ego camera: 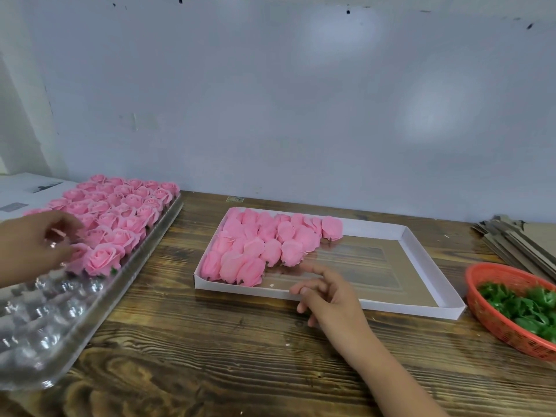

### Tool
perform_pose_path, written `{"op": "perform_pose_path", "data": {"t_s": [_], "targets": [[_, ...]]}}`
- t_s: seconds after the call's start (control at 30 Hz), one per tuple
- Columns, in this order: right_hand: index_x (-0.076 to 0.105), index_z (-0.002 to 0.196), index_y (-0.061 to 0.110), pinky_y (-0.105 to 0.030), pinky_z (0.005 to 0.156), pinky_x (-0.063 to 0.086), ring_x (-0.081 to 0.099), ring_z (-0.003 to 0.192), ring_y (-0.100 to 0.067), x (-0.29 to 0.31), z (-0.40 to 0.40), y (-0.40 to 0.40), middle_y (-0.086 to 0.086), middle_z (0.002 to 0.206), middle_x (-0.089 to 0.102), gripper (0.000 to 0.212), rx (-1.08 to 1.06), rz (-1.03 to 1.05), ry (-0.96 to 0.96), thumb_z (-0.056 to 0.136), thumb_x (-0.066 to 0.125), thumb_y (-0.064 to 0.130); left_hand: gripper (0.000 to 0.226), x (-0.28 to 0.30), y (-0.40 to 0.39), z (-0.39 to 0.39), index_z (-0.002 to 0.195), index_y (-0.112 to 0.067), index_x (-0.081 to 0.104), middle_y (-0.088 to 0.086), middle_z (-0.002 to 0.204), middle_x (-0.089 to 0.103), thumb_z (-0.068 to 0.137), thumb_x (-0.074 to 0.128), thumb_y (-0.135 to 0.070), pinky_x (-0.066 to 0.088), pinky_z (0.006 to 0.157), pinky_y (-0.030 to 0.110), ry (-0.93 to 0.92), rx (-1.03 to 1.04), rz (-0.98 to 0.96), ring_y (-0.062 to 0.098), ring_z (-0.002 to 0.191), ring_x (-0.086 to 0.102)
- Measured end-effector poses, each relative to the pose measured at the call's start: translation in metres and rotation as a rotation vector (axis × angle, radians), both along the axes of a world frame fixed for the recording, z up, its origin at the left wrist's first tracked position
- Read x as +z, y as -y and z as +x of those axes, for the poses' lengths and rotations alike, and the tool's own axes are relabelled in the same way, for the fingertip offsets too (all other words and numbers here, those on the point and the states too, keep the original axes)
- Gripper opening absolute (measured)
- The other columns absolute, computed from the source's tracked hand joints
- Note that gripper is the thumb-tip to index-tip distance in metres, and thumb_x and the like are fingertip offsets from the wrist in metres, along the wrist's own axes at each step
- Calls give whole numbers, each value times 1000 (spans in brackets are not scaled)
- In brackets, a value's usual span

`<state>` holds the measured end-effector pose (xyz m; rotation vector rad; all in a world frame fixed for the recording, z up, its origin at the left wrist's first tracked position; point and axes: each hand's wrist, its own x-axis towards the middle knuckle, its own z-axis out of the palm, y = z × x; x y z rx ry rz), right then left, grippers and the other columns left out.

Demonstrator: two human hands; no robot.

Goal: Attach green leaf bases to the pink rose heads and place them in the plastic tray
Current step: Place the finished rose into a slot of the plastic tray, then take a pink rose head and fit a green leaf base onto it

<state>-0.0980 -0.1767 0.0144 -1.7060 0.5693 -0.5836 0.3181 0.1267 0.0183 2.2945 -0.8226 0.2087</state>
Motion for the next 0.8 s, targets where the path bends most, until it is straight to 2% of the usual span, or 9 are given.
{"op": "perform_pose_path", "data": {"t_s": [0.07,0.1,0.17,0.2,0.27,0.4,0.5,0.63,0.8], "targets": [[57,119,34,-22,52,50,65,66,-8,0,0,0,3,92,75,40,-2,-4,0,95,56,2,30,30,23,-50,93,-39,63,-5,89,70,76,71,-15,58,71,49,109,-9,-55,22,76,66],[57,119,33,-22,52,50,65,66,-8,0,0,0,3,92,75,40,-4,-7,-1,95,55,2,30,43,38,-78,96,-43,62,-12,87,69,79,66,-19,59,68,42,135,-22,-81,18,74,67],[58,119,32,-22,52,50,65,66,-8,0,0,1,2,91,75,40,-9,-7,0,95,55,1,27,62,71,-136,92,-45,64,-21,84,66,88,64,-18,54,55,23,132,-88,-114,5,68,66],[58,119,32,-22,52,50,65,66,-8,0,0,1,2,91,75,40,-12,-8,0,95,55,1,25,65,89,-160,87,-44,65,-23,83,65,90,63,-19,48,53,16,120,-143,-114,0,67,64],[58,120,31,-22,52,49,65,65,-8,0,-1,2,1,90,74,39,-18,-13,2,95,55,1,25,60,123,-200,88,-44,67,-23,84,66,92,63,-20,43,63,9,40,-283,-78,-4,75,64],[60,119,28,-22,51,49,64,65,-9,-1,-1,2,0,87,74,37,-29,-24,17,95,54,1,21,21,178,-253,115,-37,63,-24,105,60,94,64,-37,45,82,13,-47,-578,201,-6,95,57],[62,115,29,-19,53,49,65,66,-6,-2,-1,2,2,84,73,33,-54,-65,46,95,55,3,34,-10,199,-264,122,-33,61,-19,115,60,92,62,-50,46,93,21,52,-671,333,0,105,55],[62,101,34,-10,65,46,63,74,-4,-5,-2,3,5,80,69,29,-133,-261,62,90,60,7,16,-24,206,-261,106,-28,64,-14,104,62,101,53,-37,44,87,18,195,-627,287,3,97,55],[57,92,42,-10,62,44,59,73,-1,-8,-4,5,25,86,62,23,-224,-427,2,88,62,21,7,-30,199,-262,98,-26,64,-13,96,62,100,57,-27,46,82,20,271,-639,264,4,91,55]]}}
